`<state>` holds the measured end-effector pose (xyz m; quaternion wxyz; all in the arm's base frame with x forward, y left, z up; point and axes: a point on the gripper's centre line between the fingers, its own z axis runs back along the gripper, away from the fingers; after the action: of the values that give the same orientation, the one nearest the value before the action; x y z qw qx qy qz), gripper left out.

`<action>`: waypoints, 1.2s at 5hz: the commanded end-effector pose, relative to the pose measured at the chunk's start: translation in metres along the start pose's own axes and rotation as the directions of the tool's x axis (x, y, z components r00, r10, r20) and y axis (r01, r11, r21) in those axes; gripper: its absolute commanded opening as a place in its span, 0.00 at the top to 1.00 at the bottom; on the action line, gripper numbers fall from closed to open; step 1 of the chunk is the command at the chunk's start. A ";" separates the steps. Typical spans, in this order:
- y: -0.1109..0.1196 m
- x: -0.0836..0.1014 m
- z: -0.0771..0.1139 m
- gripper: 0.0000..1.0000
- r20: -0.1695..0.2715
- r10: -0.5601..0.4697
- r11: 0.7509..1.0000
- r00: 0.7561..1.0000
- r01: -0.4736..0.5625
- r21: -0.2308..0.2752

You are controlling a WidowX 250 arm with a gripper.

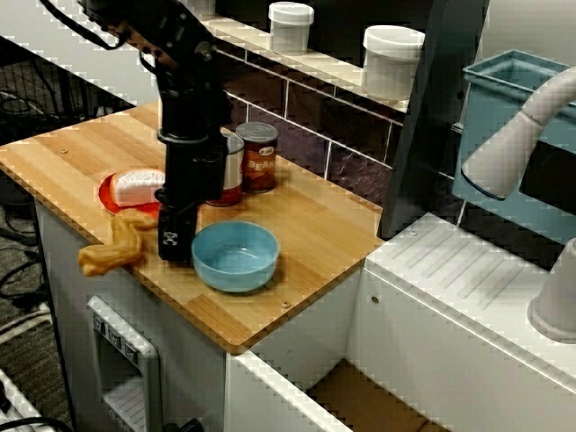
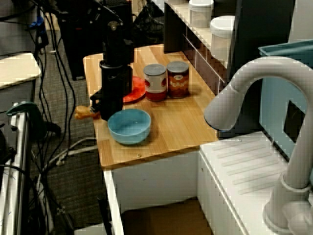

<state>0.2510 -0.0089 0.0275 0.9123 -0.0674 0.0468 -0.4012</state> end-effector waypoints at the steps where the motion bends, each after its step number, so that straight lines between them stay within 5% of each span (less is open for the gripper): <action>1: 0.000 0.035 0.010 1.00 0.021 -0.012 0.998 1.000 0.013 -0.061; 4: -0.017 0.080 0.001 1.00 -0.010 -0.051 0.988 0.999 0.049 -0.147; 6: -0.020 0.087 0.004 1.00 -0.009 -0.046 0.982 0.999 0.044 -0.182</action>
<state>0.2885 -0.0881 0.0239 0.8935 -0.1543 0.1008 -0.4095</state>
